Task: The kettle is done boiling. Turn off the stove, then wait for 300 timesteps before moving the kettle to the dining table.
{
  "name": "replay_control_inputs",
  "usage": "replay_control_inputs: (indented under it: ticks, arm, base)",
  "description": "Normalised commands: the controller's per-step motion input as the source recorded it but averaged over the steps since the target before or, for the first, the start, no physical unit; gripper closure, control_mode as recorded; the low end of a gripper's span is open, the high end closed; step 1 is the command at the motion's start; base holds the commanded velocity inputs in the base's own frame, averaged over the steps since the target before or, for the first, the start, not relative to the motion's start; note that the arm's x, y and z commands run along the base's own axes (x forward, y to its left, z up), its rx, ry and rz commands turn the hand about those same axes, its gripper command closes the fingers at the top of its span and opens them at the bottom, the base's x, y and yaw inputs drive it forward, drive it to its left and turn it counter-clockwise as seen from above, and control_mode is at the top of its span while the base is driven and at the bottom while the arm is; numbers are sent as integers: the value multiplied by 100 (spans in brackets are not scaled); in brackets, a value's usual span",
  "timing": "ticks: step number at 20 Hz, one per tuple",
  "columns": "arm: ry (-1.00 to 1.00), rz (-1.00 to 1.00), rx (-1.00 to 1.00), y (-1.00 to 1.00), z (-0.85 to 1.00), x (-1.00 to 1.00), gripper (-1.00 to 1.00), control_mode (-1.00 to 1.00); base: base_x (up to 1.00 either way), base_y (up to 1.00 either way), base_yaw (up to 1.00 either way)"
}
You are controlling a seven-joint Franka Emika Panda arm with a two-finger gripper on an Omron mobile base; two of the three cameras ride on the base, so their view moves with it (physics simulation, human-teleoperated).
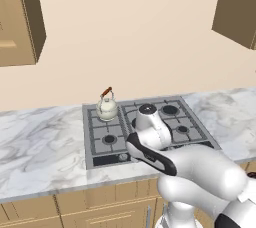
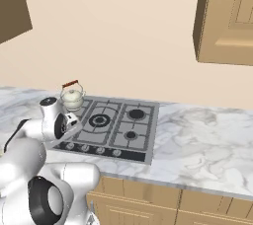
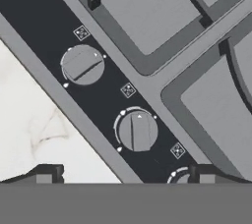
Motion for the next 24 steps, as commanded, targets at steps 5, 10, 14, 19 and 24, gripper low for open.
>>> replay_control_inputs:
  ticks: [5, 10, 14, 19, 24]
  arm:
    - [0, 0, 0, -13, -33, 0, -100, -100]
    - [0, 0, 0, -3, -29, 1, -100, -100]
    - [0, 0, 0, 0, -28, 5, -100, -100]
    - [0, 0, 0, 0, -23, 8, -100, -100]
    - [0, 0, 0, 0, -20, 11, -100, -100]
  base:
    - [0, 0, 0]
    - [0, 0, 0]
    - [0, 0, 0]
    - [0, 0, 0]
    - [0, 0, 0]
